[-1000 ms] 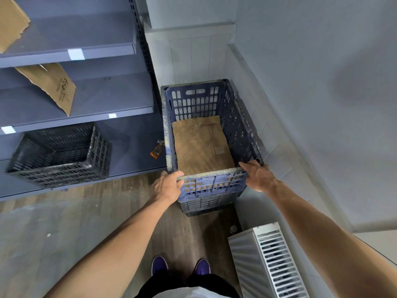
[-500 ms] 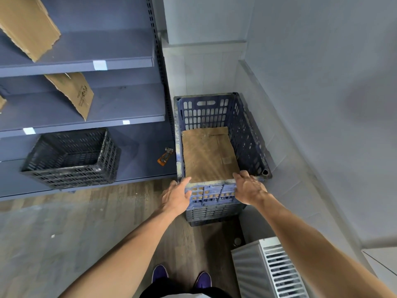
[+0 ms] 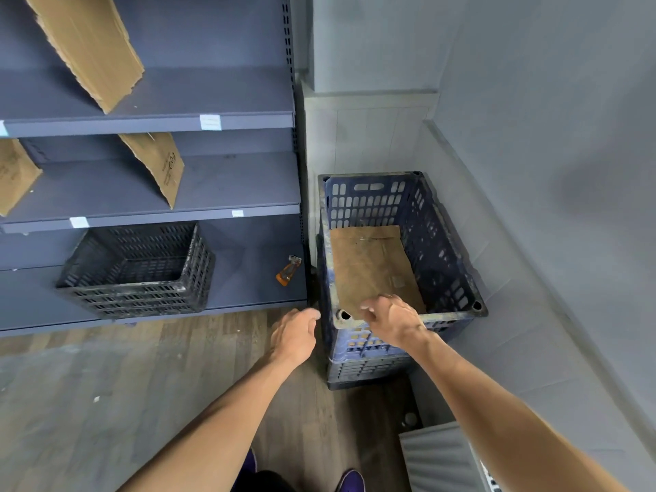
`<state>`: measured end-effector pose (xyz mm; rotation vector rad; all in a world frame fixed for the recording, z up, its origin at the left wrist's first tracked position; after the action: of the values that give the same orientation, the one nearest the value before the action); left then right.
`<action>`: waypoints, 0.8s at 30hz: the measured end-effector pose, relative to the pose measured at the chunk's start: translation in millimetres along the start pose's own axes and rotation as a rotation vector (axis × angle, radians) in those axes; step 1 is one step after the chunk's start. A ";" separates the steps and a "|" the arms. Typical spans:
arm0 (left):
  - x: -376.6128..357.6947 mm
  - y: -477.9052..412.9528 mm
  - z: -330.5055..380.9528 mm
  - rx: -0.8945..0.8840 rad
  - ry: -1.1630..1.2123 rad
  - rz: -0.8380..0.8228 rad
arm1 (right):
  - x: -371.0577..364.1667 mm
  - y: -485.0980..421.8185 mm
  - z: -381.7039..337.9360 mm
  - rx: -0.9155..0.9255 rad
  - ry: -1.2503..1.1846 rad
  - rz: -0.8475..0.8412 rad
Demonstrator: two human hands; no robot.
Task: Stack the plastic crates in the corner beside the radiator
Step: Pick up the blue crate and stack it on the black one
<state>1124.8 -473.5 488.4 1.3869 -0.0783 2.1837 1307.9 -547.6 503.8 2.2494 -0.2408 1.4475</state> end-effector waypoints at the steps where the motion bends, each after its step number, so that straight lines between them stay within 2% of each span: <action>1: 4.6 0.1 -11.2 0.003 -0.007 -0.007 | -1.5 -2.6 -8.4 -0.012 0.005 0.006; 15: 78.5 -37.3 -175.8 0.074 0.096 -0.048 | -30.9 -42.3 -122.5 -0.201 0.091 0.065; 19: 96.7 -59.4 -182.2 0.023 0.086 -0.031 | -32.7 -49.5 -137.4 -0.219 0.092 0.067; 24: 106.5 -93.6 -166.4 -0.069 0.047 -0.094 | -21.8 -59.9 -133.1 -0.259 0.077 0.103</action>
<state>998.5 -295.2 479.6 1.2749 -0.0696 2.1151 1212.4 -435.5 513.8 1.9948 -0.4966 1.4598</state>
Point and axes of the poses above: each hand's wrist, its own y-axis away from the middle knuckle, its own x-axis out of the back of the hand, z = x × y, the point moved 8 cm from there along -y, towards the middle knuckle, and after that the axes turned 3 degrees about z, right-handed, at the moved point
